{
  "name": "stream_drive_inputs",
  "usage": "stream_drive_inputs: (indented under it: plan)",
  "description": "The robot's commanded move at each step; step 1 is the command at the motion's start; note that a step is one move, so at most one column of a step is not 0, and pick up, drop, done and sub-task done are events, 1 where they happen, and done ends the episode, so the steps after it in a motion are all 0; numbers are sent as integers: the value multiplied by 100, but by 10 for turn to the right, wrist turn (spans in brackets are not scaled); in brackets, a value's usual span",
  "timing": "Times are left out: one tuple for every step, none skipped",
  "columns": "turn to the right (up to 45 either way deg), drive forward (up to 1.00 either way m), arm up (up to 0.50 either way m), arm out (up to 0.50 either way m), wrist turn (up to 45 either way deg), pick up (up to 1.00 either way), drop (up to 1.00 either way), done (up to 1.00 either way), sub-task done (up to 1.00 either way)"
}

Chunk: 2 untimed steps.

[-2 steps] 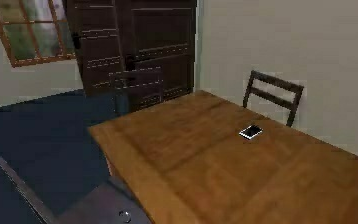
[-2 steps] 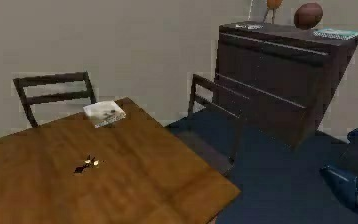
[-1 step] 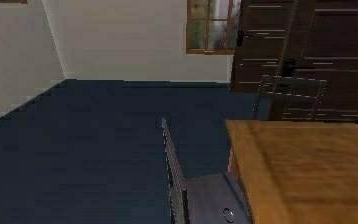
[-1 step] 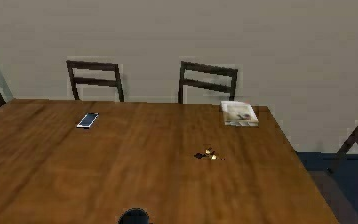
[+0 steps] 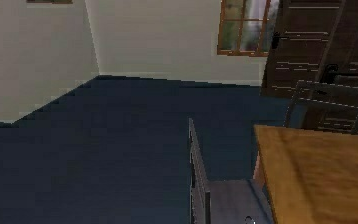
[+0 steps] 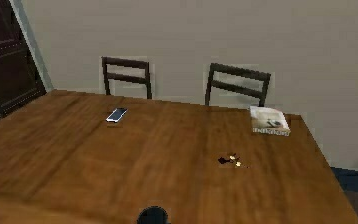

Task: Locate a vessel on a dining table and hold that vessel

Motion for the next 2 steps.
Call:
stream_drive_inputs:
  plan:
    - [0, 0, 50, 0, 0, 0, 0, 0, 0]
    - [0, 0, 36, 0, 0, 0, 0, 0, 0]
